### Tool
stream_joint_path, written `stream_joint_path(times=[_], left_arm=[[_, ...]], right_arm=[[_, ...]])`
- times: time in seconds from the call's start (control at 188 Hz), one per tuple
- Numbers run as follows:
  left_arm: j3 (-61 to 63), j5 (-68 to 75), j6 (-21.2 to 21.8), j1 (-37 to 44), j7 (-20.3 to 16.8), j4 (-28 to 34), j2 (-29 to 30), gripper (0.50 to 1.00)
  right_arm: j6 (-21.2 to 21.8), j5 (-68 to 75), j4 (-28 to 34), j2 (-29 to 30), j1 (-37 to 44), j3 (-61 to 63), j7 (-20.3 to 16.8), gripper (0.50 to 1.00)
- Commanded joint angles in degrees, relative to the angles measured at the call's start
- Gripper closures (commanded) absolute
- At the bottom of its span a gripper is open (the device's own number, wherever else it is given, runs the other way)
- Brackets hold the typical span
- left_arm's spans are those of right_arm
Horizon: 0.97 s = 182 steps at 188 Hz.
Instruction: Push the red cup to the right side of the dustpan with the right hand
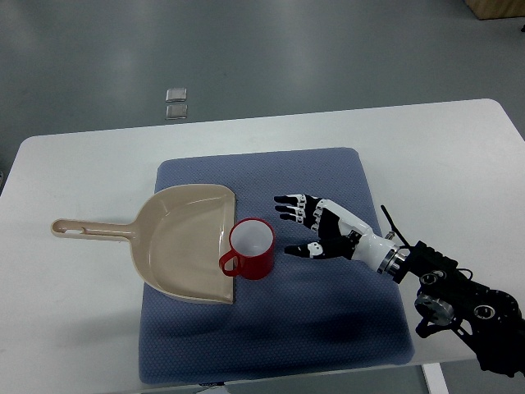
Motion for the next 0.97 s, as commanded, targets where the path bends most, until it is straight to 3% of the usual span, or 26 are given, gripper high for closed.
stream_joint_path(times=[0.0,0.26,0.324,0.478,0.653,0.961], left_arm=[[0.0,0.0,0.0,0.0,0.0,0.0,0.0,0.5],[0.0,0.0,0.0,0.0,0.0,0.0,0.0,0.5],[0.0,0.0,0.0,0.0,0.0,0.0,0.0,0.5],[0.0,0.0,0.0,0.0,0.0,0.0,0.0,0.5],[0.0,0.0,0.0,0.0,0.0,0.0,0.0,0.5],[0.0,0.0,0.0,0.0,0.0,0.0,0.0,0.5]], right_arm=[[0.87,-0.09,-0.09,-1.91,0.5,2.25,0.0,0.568],[0.16,-0.09,-2.46,-5.25,3.93,8.84,-0.11,0.568],[-0.63,-0.17,-3.43,-4.9,4.72,12.09,-3.45,0.57],[-8.54,-0.09,-3.96,-4.02,6.12,17.72,-13.28,0.57],[-9.95,-0.09,-3.69,-0.51,5.77,23.25,-21.99,0.568],[-11.35,0.7,-3.61,0.81,4.63,26.86,-21.2,0.568]])
